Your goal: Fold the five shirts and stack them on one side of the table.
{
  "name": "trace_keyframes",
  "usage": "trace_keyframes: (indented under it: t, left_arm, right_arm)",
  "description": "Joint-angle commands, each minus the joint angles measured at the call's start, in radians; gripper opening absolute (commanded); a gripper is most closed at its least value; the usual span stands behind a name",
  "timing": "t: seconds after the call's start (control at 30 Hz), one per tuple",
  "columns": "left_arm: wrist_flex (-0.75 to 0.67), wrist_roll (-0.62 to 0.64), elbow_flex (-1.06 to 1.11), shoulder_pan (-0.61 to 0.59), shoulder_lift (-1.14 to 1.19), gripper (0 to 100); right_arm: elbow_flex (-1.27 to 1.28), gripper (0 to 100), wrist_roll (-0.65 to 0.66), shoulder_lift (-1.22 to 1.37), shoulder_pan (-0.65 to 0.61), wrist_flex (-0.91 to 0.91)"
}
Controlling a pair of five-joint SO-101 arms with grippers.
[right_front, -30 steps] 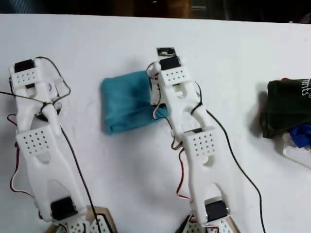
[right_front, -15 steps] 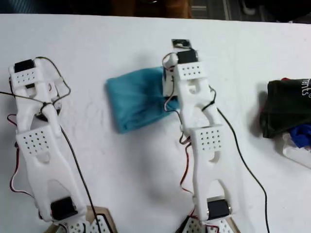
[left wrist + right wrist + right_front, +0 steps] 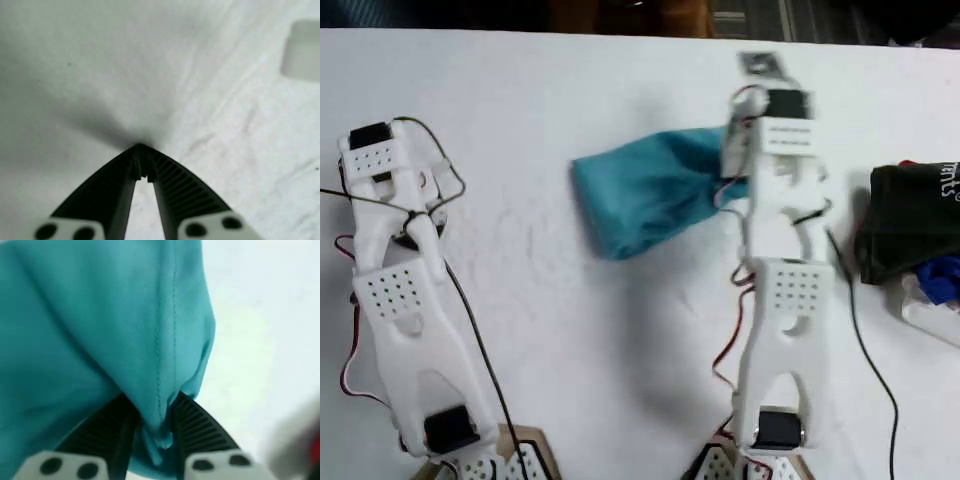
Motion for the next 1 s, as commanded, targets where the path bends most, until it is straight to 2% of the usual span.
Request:
trace_keyframes:
  t: [0.0, 0.13, 0.3, 0.47, 0.77, 0.87, 0.97]
  left_arm:
    - [-0.005, -0.003, 0.007, 0.063, -0.002, 3]
    - [-0.005, -0.003, 0.007, 0.064, -0.002, 3]
    - [-0.006, -0.003, 0.007, 0.064, -0.002, 3]
    - [-0.006, -0.003, 0.007, 0.064, -0.002, 3]
    - [-0.005, -0.003, 0.007, 0.063, -0.002, 3]
    - [-0.003, -0.003, 0.007, 0.063, -0.002, 3]
    - [-0.003, -0.003, 0.007, 0.063, -0.002, 3]
  right_arm:
    - [-0.034, 1.9, 0.052, -0.139, 0.084, 0.022]
    - [0.048, 1.9, 0.058, -0.171, 0.101, 0.024]
    - [0.13, 1.9, 0.049, -0.179, -0.002, 0.022]
    - [0.13, 1.9, 0.025, -0.179, -0.044, 0.021]
    - [0.14, 2.0, 0.034, -0.168, 0.058, 0.007]
    - [0.138, 2.4, 0.146, -0.15, 0.061, 0.012]
    - [0.132, 9.2, 0.183, -0.116, 0.065, 0.013]
